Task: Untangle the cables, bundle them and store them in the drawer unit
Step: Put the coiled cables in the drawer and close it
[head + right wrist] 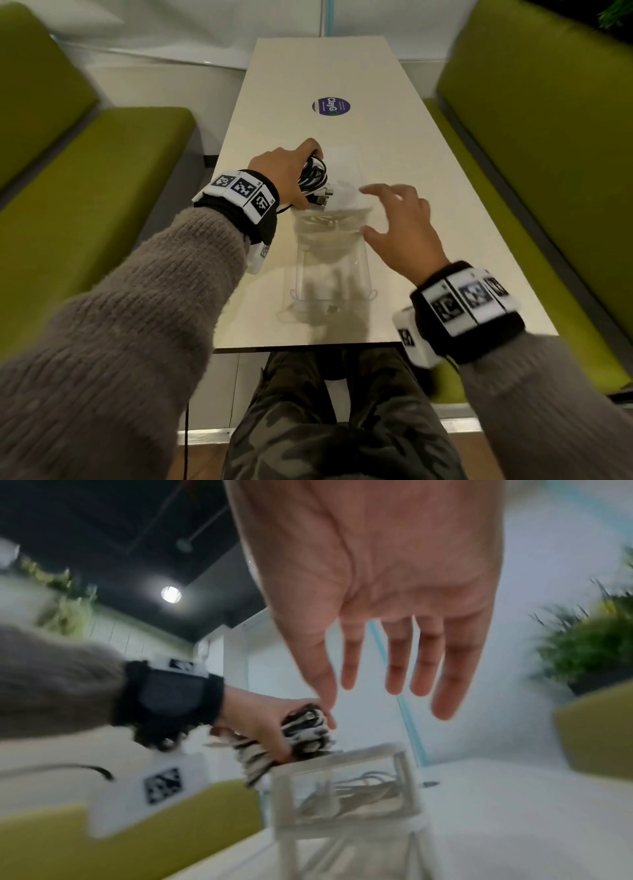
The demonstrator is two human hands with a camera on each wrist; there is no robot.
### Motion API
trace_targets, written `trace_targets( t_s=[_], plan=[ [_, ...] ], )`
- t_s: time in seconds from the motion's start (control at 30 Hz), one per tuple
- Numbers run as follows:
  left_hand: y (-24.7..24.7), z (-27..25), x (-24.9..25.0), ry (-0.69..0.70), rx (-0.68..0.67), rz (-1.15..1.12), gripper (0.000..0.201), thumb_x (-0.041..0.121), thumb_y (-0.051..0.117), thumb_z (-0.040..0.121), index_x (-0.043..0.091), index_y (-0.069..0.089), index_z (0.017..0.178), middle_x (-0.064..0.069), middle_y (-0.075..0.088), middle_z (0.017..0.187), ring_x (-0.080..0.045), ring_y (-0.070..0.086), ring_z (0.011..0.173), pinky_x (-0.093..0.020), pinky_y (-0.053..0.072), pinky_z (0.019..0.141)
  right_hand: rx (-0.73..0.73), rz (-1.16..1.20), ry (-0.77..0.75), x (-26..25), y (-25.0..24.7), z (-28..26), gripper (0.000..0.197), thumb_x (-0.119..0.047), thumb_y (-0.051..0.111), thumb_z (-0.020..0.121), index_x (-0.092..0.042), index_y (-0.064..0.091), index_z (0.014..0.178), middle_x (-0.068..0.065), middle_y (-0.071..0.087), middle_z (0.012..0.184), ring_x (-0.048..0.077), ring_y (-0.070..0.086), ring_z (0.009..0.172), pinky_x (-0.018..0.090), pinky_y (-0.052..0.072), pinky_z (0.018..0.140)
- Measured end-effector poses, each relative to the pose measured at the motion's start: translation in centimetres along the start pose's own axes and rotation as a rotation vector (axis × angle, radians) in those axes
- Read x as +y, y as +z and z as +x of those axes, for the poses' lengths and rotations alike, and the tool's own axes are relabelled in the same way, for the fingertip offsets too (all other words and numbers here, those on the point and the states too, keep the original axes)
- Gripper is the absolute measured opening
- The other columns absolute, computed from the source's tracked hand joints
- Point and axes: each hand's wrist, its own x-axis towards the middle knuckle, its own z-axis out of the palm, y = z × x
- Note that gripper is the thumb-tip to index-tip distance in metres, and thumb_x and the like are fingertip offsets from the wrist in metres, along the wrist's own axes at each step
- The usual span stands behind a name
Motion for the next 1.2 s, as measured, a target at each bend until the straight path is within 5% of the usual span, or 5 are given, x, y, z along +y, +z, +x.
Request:
trace_targets(
  t_s=[0.13, 0.3, 0.63, 1.0, 1.2],
  plan=[
    [0.2, -0.4, 0.2, -0.018, 0.016, -0.048, 0.077, 0.027, 0.081, 0.062, 0.031, 0.031, 0.12, -0.009, 0.063, 0.093, -0.031, 0.06, 0.073, -0.039, 0.054, 0.065, -0.317, -0.046, 0.123, -0.1, 1.7, 3.0, 0.076, -0.004, 0.046, 0.091, -0.045, 0.017, 0.148, 0.012, -0.004, 0.158, 0.039, 0.024, 0.138, 0.041, 0.039, 0.099],
    [0.4, -1.8, -0.3, -0.067, 0.095, -0.228, 0.074, 0.024, 0.08, 0.063, 0.029, 0.032, 0.119, -0.009, 0.061, 0.095, -0.033, 0.059, 0.076, -0.041, 0.053, 0.069, -0.539, 0.027, 0.132, -0.1, 3.1, 1.8, 0.094, 0.004, 0.041, 0.09, -0.049, -0.014, 0.146, 0.033, 0.039, 0.127, 0.014, 0.048, 0.058, 0.015, 0.037, 0.033],
    [4.1, -9.0, 2.4, -0.146, 0.45, -1.368, 0.064, -0.007, 0.074, 0.066, 0.02, 0.041, 0.114, -0.004, 0.055, 0.103, -0.013, 0.061, 0.092, -0.025, 0.053, 0.079, -0.46, 0.007, 0.009, 1.1, 4.8, -1.0, 0.133, 0.0, 0.075, 0.074, -0.055, -0.029, 0.136, 0.022, 0.035, 0.135, 0.021, 0.057, 0.067, 0.038, 0.055, 0.074],
    [10.9, -10.3, 5.2, -0.053, 0.387, -1.253, 0.064, 0.002, 0.074, 0.06, 0.017, 0.041, 0.113, 0.019, 0.058, 0.097, -0.012, 0.063, 0.096, -0.031, 0.052, 0.083, -0.477, 0.136, -0.007, 2.4, 4.6, -1.0, 0.096, 0.008, 0.062, 0.076, -0.028, 0.014, 0.151, 0.016, 0.038, 0.135, 0.031, 0.058, 0.093, 0.038, 0.059, 0.065],
    [11.7, -10.5, 4.5, -0.097, 0.251, -1.185, 0.058, 0.01, 0.075, 0.06, 0.03, 0.042, 0.103, 0.026, 0.06, 0.088, 0.0, 0.062, 0.087, -0.025, 0.05, 0.082, -0.44, 0.256, -0.106, 2.9, 4.2, -1.3, 0.115, 0.001, 0.065, 0.077, -0.053, -0.011, 0.144, 0.014, 0.045, 0.137, 0.021, 0.058, 0.076, 0.034, 0.059, 0.064]
  ],
)
